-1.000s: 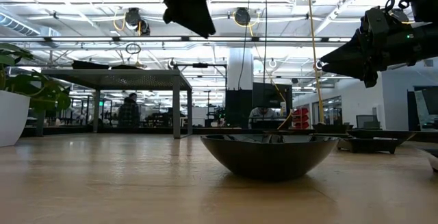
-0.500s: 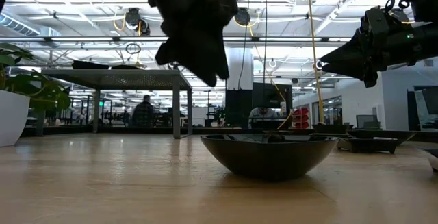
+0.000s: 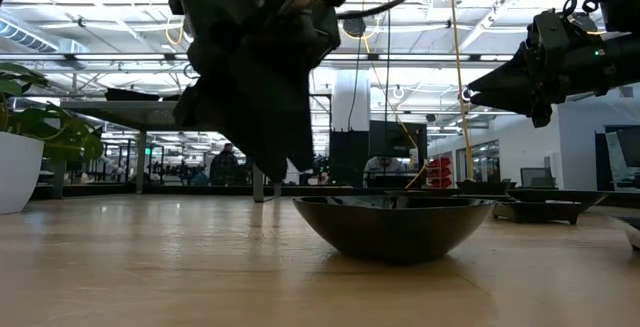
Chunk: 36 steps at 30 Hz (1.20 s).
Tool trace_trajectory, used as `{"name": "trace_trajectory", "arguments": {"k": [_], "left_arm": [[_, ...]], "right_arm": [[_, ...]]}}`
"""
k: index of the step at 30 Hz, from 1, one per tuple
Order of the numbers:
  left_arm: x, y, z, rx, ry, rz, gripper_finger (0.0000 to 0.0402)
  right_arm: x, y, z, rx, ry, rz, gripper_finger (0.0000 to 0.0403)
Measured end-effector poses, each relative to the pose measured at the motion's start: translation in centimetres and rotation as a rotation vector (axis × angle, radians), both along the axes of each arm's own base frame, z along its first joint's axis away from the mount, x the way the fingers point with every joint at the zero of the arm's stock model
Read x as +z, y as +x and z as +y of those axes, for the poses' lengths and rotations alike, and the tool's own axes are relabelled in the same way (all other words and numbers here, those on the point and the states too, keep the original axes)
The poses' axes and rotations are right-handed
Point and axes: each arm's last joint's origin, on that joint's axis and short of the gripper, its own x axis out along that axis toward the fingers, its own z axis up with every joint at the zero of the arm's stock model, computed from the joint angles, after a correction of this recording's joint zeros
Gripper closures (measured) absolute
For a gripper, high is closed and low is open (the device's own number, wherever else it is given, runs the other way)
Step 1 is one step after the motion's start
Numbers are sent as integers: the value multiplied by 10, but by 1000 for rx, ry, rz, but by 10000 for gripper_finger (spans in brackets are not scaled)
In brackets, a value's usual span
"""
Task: Pick & Place Mini shaped plates
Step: Stack the leaf shaped plate on top of the leaf plate on the shelf
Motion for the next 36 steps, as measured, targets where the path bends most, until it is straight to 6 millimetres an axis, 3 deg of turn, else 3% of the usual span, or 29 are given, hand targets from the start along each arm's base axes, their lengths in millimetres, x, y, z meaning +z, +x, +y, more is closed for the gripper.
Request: {"name": "trace_trajectory", "arguments": {"k": [10,17,25,29,33,36], "left_arm": [[-4,11,-2,48,-139,-49,268],[-28,20,-8,38,-148,-59,267],[-34,23,-11,9,-145,-77,272],[-34,23,-11,-4,-137,-79,311],[-34,24,-9,-27,-150,-81,380],[-33,26,-5,-36,-184,-75,393]], "right_arm": [[0,0,0,0,0,1,261],[0,0,0,0,0,1,261],[0,0,0,0,0,0,261],[0,0,0,0,0,1,261],[0,0,0,0,0,1,261],[0,0,0,0,0,1,261]]}}
